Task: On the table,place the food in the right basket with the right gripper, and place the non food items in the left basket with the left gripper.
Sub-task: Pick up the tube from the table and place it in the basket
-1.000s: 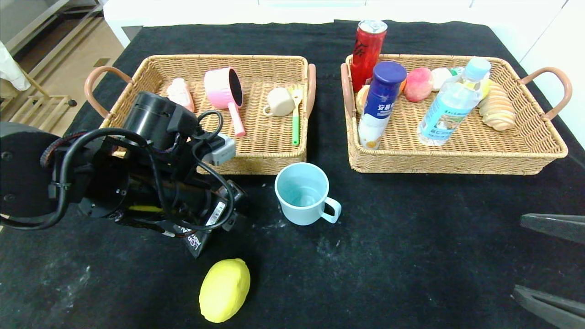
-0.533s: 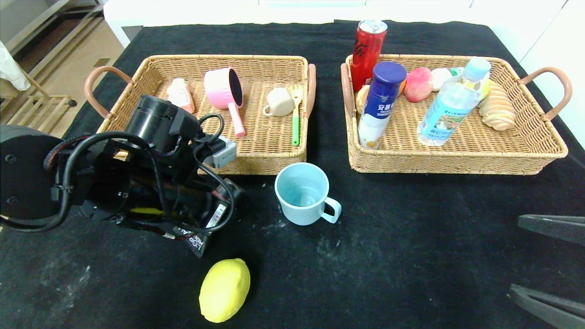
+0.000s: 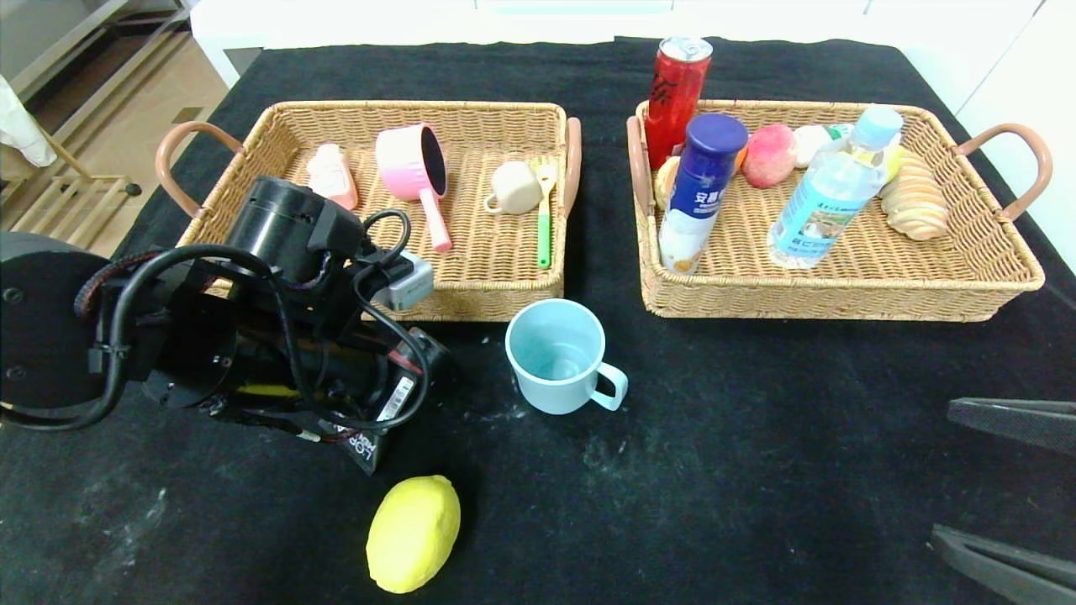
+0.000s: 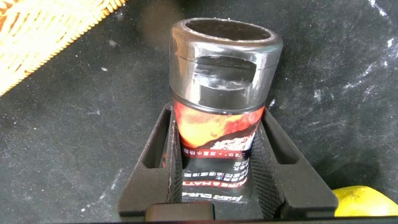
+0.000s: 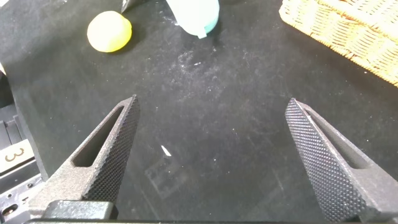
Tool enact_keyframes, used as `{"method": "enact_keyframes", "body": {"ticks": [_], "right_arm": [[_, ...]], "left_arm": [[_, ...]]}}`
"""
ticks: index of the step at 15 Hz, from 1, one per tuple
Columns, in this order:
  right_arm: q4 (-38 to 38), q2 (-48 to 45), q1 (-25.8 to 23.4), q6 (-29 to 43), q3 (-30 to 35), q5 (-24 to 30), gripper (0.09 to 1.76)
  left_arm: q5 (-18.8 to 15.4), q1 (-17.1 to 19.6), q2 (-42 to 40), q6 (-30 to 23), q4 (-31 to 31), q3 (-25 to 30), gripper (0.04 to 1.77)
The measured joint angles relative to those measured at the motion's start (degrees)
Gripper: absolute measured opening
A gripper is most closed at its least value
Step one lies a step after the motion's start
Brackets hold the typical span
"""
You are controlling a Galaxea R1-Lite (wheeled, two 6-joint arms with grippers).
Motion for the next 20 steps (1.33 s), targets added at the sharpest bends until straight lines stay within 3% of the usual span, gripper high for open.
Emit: {"method": "enact_keyframes", "body": {"ticks": [8,15,20], "right_arm": [[0.0,-0.2,0.2,-0.1,0.2,0.1,1.71],[0.0,-0.2,0.2,-0.1,0.2,0.1,1.71],[0.1,0.0,0.5,-0.1,0.5,0.1,1.71]], "left_arm": [[0.3,-1.7,-1.6,-0.1,0.3,0.9,0.66],[0.6,-3.0,-9.0,-1.1,0.2,2.4,0.64],[1.3,-2.1,-10.6,-6.4,-3.0,-4.4,0.64]]}}
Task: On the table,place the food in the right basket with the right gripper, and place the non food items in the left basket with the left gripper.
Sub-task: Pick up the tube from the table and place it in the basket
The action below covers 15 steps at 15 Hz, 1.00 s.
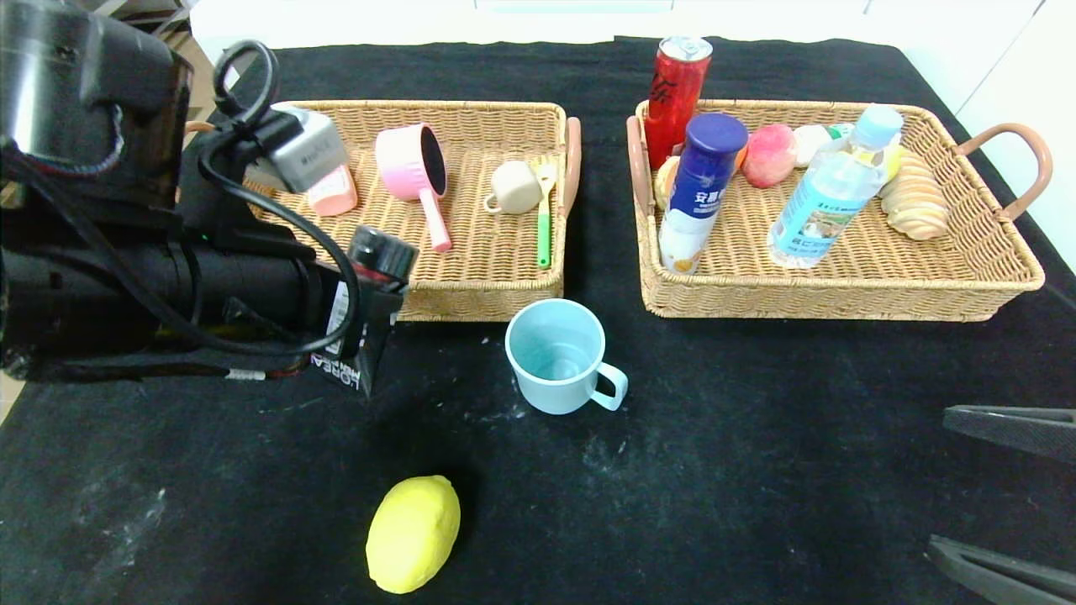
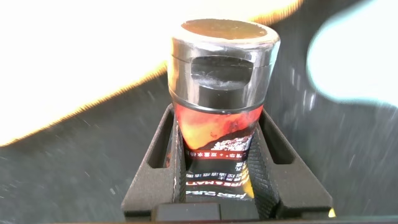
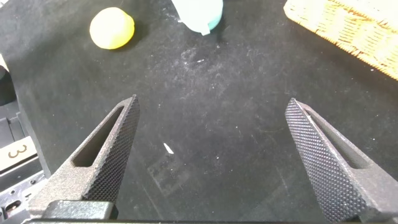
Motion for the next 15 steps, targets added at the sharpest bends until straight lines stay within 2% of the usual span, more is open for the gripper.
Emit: {"method": "enact_keyframes", "body": {"ticks": [5,9,15], "right_arm": [[0.0,0.1,0.0,0.0,0.0,0.0,1.71],[0.0,0.1,0.0,0.0,0.0,0.0,1.71],[-0.1,0.0,-0.1,0.0,-0.1,0.0,1.71]], "left_arm": [[2.4,0.4,4.1,-6.3,-0.1,-11.4,0.63],[2.1,0.9,9.2,-8.2,-0.5,-19.6,0.62],[0.2,4.4,17.0,-8.6,-2.6,-28.1,0.61]]}}
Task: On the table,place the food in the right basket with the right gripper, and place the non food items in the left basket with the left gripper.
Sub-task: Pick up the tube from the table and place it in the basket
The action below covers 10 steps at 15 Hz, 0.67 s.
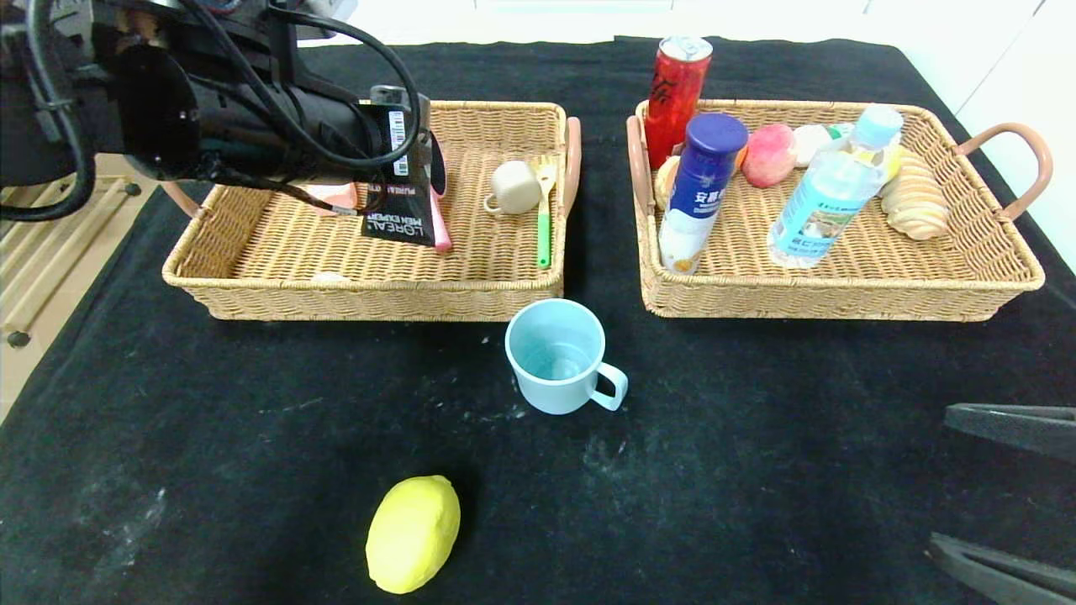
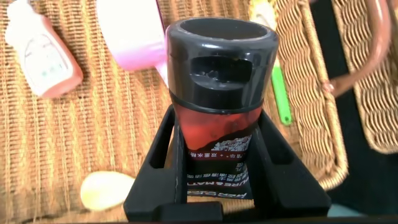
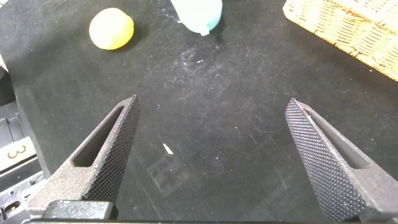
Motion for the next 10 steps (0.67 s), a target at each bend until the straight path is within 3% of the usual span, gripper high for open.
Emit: {"method": "enact_keyframes", "body": {"ticks": [6,10], "right_arm": [[0.0,-0.2,-0.3,-0.1,-0.1,0.0,1.71],[0.0,-0.2,-0.4,-0.1,-0.1,0.0,1.71]], "left_arm": [[-0.7,0.7,5.3,-0.6,-3.4,-4.1,0.65],[-0.7,0.7,6.3,-0.6,-3.6,-4.2,1.07]]}}
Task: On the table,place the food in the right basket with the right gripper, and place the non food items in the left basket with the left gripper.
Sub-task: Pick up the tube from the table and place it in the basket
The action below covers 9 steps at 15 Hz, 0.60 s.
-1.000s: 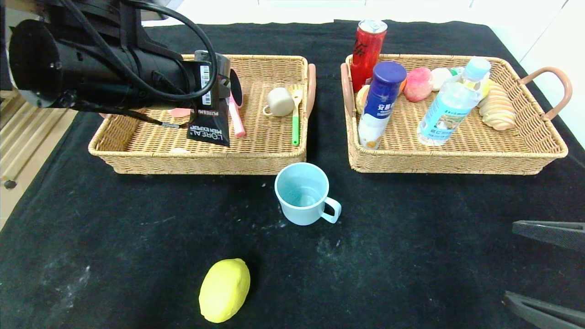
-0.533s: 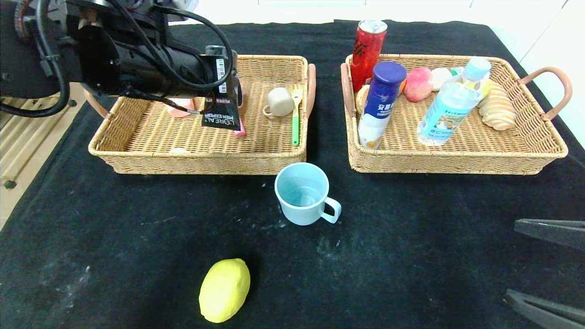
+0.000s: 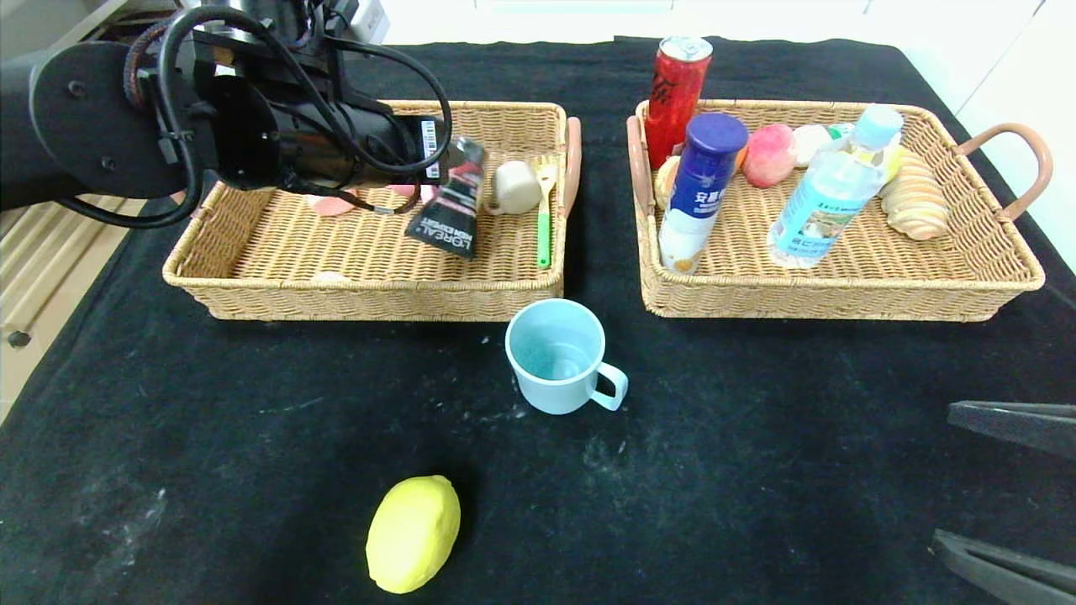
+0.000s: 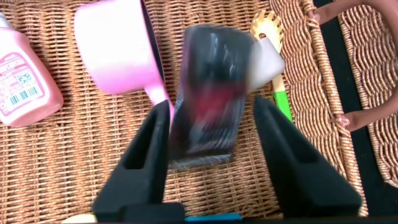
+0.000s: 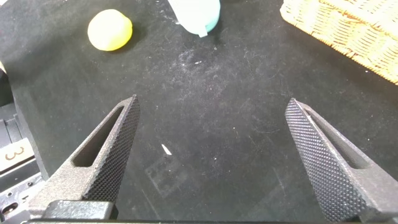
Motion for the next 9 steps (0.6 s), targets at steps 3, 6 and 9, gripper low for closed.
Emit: {"method": "enact_keyframes", "body": {"ticks": [3,6,9], "right_arm": [[0.0,0.0,0.0,0.0,0.0,0.0,1.71],[0.0,0.1,0.0,0.0,0.0,0.0,1.71],[0.0,0.1,0.0,0.0,0.1,0.0,1.71]], "left_arm": [[0.0,0.0,0.0,0.0,0.2,0.1,1.28],[0.2,-0.4,-0.7,-0.2,1.4,0.5,1.42],[0.7,-2.8,-2.6,-0.4,8.5,0.7,1.51]]}}
